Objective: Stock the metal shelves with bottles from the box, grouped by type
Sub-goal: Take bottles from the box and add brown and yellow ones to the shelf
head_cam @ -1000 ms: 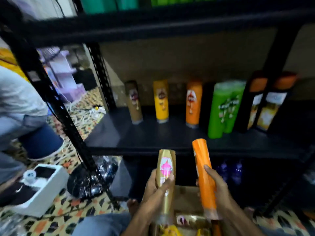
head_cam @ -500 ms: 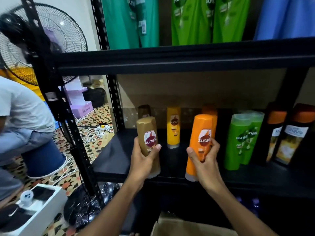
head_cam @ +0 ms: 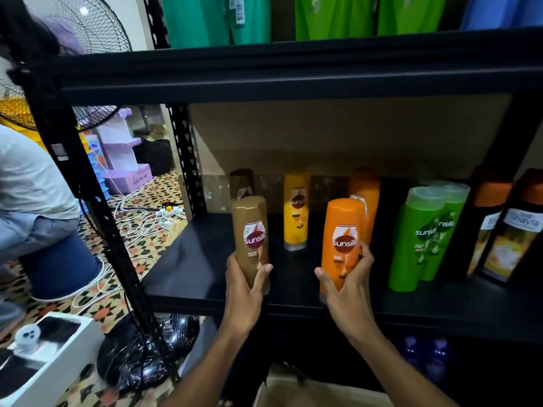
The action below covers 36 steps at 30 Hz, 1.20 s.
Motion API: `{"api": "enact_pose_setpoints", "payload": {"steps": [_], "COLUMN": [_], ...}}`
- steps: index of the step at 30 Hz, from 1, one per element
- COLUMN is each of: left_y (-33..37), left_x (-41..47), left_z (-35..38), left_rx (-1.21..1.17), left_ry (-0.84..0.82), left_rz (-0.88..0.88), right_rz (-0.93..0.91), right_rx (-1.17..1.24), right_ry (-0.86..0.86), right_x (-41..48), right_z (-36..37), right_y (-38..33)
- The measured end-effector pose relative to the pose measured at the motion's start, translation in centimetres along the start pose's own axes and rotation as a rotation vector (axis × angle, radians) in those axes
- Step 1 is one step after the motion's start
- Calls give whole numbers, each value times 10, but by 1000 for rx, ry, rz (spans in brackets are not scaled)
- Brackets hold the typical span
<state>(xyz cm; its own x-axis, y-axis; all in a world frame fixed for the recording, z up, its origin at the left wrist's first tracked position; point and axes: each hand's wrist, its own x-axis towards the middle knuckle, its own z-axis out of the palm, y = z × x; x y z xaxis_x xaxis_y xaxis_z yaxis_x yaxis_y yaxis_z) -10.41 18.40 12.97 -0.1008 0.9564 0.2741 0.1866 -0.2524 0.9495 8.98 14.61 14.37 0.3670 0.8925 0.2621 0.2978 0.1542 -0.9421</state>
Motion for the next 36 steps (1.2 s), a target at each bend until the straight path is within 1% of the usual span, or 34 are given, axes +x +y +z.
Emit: {"api": "enact_pose_setpoints", "payload": {"steps": [4, 6, 12, 19, 22, 28, 32, 34, 36], "left_y": [-5, -10, -14, -14, -14, -12, -10, -9, -10], "left_x": [9, 14, 17, 16, 15, 15, 13, 15, 16], "left_z": [4, 5, 13, 12, 11, 13, 13, 10, 7], "left_rx": [10, 33, 129, 110, 112, 146, 161, 167, 160], "left_ry": [1, 16, 44, 31, 36, 54, 43, 23, -2], "left_rz": [-25, -30, -49, -61, -66, -65, -68, -60, -51], "right_rz": [106, 117, 205, 216, 240, 160, 143, 88, 1], "right_rx": [-163, -211, -456, -606, -632, -737, -639, -627, -691], "right_ry": [60, 82, 26, 128, 160, 228, 248, 287, 338], "right_x": [10, 19, 45, 45, 43, 43, 28, 9, -13], "right_z": [1, 0, -21, -16, -14, -11, -12, -8, 3], "right_y": [20, 21, 24, 29, 24, 28, 28, 29, 32]}}
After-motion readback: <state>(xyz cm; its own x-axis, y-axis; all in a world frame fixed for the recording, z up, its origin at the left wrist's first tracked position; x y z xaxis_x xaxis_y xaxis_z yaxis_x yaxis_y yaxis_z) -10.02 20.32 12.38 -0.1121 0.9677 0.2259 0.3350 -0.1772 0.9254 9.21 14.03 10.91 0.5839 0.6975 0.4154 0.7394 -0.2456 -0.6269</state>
